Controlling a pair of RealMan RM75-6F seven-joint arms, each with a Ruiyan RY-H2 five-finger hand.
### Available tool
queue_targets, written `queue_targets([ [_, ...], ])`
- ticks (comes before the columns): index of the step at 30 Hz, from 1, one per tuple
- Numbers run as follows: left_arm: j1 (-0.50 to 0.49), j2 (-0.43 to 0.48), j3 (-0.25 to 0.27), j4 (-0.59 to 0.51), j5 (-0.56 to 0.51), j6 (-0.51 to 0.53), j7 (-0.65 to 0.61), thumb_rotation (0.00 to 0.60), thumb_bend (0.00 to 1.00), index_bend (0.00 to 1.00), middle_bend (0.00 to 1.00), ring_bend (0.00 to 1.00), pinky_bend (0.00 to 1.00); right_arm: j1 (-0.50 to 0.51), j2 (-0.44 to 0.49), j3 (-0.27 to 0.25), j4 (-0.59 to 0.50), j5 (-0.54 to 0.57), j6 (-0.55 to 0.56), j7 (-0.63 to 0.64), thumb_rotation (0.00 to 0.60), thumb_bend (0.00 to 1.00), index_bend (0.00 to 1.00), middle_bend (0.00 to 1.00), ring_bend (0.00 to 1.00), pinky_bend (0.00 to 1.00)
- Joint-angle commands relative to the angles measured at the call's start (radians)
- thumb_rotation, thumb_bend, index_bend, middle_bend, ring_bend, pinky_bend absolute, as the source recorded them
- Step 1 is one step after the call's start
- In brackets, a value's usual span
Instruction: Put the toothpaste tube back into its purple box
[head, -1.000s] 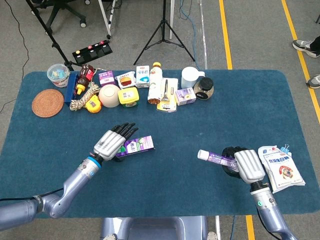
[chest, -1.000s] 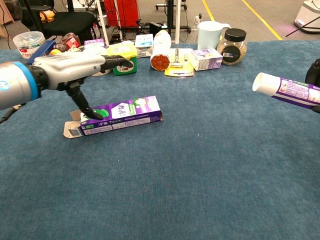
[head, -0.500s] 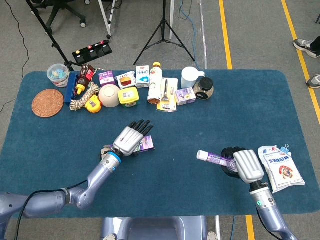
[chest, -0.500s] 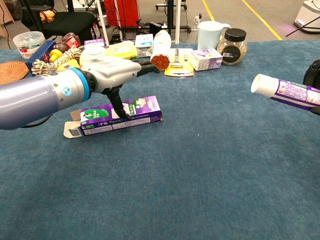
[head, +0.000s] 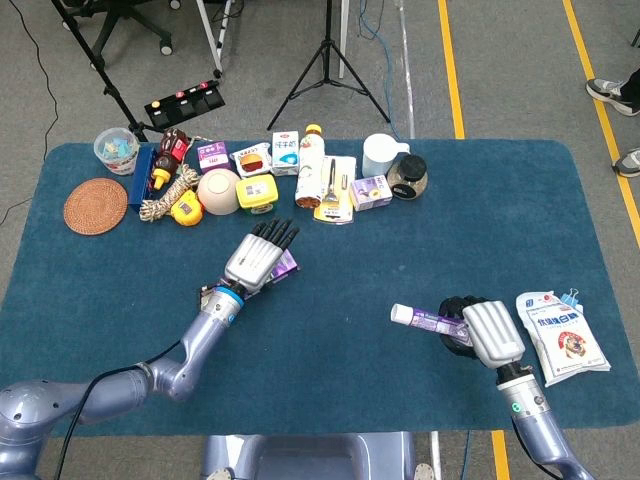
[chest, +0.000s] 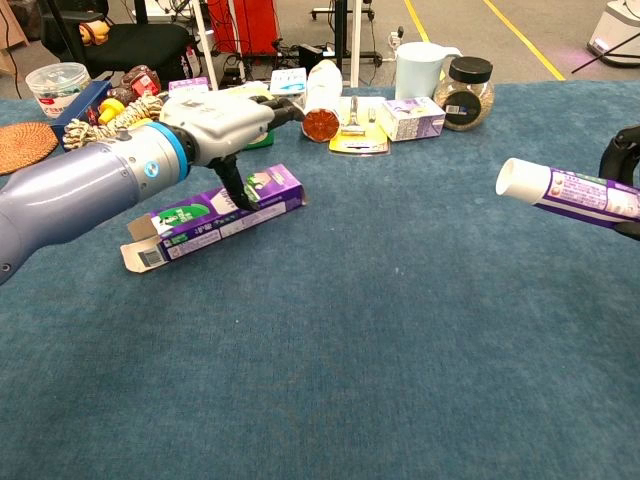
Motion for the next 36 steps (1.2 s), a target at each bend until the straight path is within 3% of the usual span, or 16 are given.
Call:
queue_targets([
  [1, 0.011, 0.017, 0.016, 0.035, 0.015, 0.004, -0.025, 0.600, 0.12, 0.00, 0.00, 0.00, 0.15, -0.001, 0.000, -0.001, -0.001, -0.002, 0.000, -0.002, 0.600, 0.60, 0.56, 0.58, 0.53, 0.57],
  [16, 0.110, 0.192, 0.064, 0.028, 0.138, 0.100, -0.225, 0.600, 0.13, 0.00, 0.00, 0.00, 0.15, -0.006, 0.004, -0.007, -0.018, -0.021, 0.005, -0.005, 0.600, 0.61, 0.57, 0.59, 0.53, 0.58],
  [30, 0.171, 0.123, 0.137, 0.266, 0.178, 0.046, -0.391, 0.600, 0.14, 0.00, 0.00, 0.00, 0.15, -0.006, 0.007, -0.008, -0.025, -0.028, 0.000, 0.002, 0.600, 0.61, 0.57, 0.59, 0.54, 0.58],
  [36, 0.181, 0.112, 0.163, 0.261, 0.227, 0.061, -0.413, 0.600, 0.14, 0.00, 0.00, 0.00, 0.15, -0.009, 0.011, -0.008, -0.028, -0.032, 0.005, 0.005, 0.600, 0.61, 0.57, 0.59, 0.54, 0.58],
])
